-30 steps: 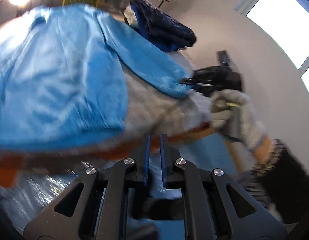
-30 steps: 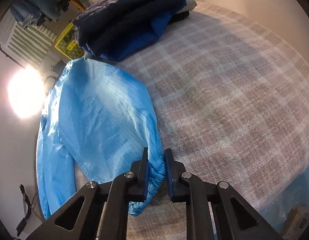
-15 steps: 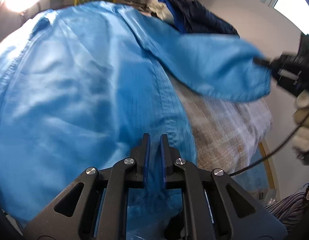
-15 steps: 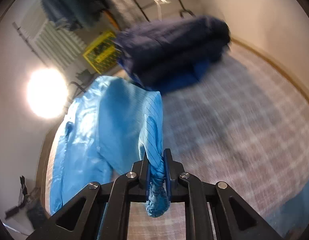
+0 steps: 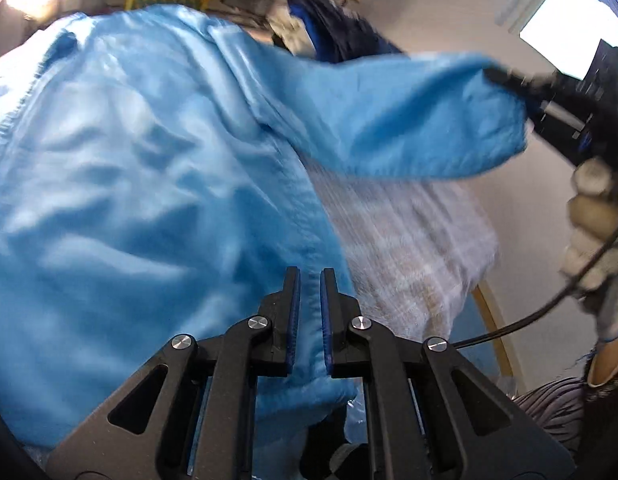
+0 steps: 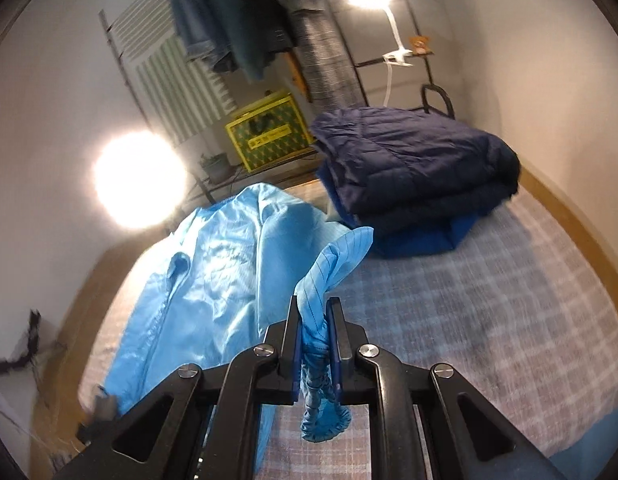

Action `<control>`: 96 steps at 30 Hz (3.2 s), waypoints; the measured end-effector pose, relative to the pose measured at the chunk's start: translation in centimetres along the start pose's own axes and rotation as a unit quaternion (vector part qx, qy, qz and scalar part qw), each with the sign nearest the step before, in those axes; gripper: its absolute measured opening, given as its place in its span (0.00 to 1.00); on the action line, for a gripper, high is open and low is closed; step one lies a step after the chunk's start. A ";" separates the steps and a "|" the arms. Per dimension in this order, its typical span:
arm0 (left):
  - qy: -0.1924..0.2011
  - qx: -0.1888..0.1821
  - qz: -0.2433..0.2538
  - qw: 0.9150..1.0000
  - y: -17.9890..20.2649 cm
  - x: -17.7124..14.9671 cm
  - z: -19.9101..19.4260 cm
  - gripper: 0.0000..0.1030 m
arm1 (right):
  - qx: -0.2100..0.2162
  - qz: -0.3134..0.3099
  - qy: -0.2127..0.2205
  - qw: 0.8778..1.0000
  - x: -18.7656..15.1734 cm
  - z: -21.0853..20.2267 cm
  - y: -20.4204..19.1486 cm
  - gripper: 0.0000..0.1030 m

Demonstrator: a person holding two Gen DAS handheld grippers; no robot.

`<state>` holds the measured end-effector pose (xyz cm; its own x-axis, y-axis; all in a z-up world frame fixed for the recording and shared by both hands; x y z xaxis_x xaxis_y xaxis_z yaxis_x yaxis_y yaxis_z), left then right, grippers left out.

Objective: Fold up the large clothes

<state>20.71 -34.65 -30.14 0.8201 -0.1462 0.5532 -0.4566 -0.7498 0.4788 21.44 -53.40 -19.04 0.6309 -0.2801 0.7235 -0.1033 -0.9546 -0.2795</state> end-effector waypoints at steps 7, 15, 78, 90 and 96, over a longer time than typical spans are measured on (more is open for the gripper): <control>0.062 0.023 -0.025 0.997 -3.8 2.6 -7.4 0.06 | -0.006 -0.089 -0.002 0.996 -1.0 1.0 -5.5 0.09; 0.107 0.040 -0.118 0.986 -11.7 4.1 -12.5 0.06 | 0.049 -0.276 -0.038 0.959 -8.2 3.2 -17.8 0.09; 0.029 -0.050 -0.284 0.957 -11.6 -5.1 -7.7 0.01 | 0.160 -0.063 -0.226 0.959 -14.7 10.2 -11.7 0.01; 0.005 -0.059 -0.266 0.962 -8.7 -6.1 -5.3 0.01 | 0.140 -0.038 -0.237 0.961 -13.3 9.6 -7.8 0.01; -0.006 -0.011 -0.187 0.982 -7.8 -6.1 -5.2 0.01 | 0.093 -0.078 -0.284 0.951 -16.6 11.8 -7.4 0.01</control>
<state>17.51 -24.54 -33.70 0.9357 0.1304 0.3278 -0.1292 -0.7380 0.6623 20.78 -40.53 -36.42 0.9465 0.0138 0.3225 0.1301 -0.9307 -0.3419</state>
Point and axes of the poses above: each gripper's, at about its wrist camera, not at the fingertips, and z roughly the way its jaws point, y to its right, x to its top, the point moved 10 cm from there along z, roughly the way its jaws point, and after that the axes turned 3 degrees about -x, right-handed, at the moved point
